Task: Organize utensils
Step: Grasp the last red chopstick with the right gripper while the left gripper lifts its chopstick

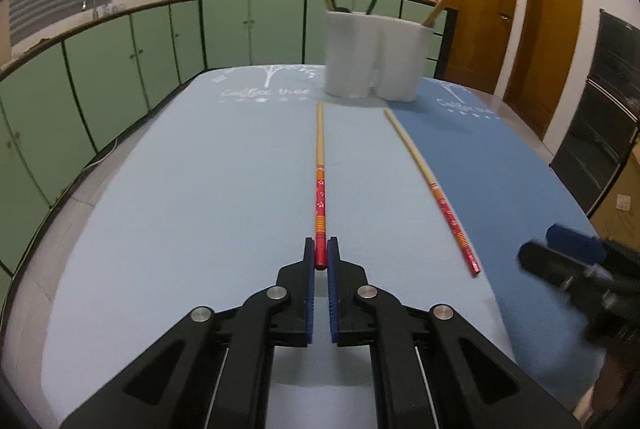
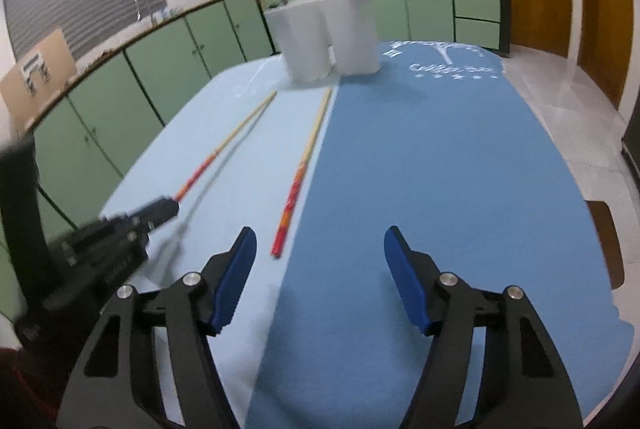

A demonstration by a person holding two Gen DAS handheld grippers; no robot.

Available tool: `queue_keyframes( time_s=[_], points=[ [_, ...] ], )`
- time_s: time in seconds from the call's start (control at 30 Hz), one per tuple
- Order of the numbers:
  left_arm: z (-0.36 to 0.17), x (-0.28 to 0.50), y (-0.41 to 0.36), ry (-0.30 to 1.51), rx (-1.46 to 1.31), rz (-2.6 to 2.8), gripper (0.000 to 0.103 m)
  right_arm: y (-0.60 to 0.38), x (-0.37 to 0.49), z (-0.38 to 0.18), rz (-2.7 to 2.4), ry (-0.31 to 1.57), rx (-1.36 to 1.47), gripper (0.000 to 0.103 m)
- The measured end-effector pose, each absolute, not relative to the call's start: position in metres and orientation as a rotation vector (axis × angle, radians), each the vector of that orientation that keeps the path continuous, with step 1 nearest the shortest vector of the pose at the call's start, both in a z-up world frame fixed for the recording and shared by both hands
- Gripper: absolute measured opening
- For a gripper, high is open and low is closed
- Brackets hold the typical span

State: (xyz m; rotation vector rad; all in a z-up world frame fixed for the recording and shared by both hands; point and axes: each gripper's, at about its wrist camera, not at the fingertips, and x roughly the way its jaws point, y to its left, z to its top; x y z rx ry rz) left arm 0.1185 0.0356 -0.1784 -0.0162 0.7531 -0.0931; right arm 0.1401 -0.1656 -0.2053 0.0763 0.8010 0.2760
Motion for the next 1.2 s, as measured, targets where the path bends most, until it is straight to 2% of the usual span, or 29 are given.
queue_keyframes(
  time_s=[0.2,0.27,0.6,0.67,0.97,1.2],
  points=[
    [-0.186,0.119,0.04,0.778,-0.029,-0.091,0.006,-0.146,0.145,-0.217,0.261,0.812,0.004,0.045],
    [-0.188,0.121,0.041,0.787,-0.042,-0.091,0.006,-0.144,0.147,-0.222,0.253,0.823,-0.005,0.035],
    [-0.194,0.123,0.043,0.803,-0.057,-0.092,0.006,-0.133,0.147,-0.227,0.227,0.793,-0.065,0.017],
    [-0.194,0.122,0.043,0.802,-0.055,-0.091,0.006,-0.132,0.148,-0.227,0.238,0.793,-0.071,0.005],
    [-0.178,0.12,0.043,0.781,-0.029,-0.101,0.006,-0.156,0.145,-0.208,0.267,0.802,-0.011,0.005],
    [-0.132,0.113,0.041,0.695,0.006,-0.122,0.006,-0.18,0.138,-0.158,0.291,0.712,-0.01,0.005]
  ],
)
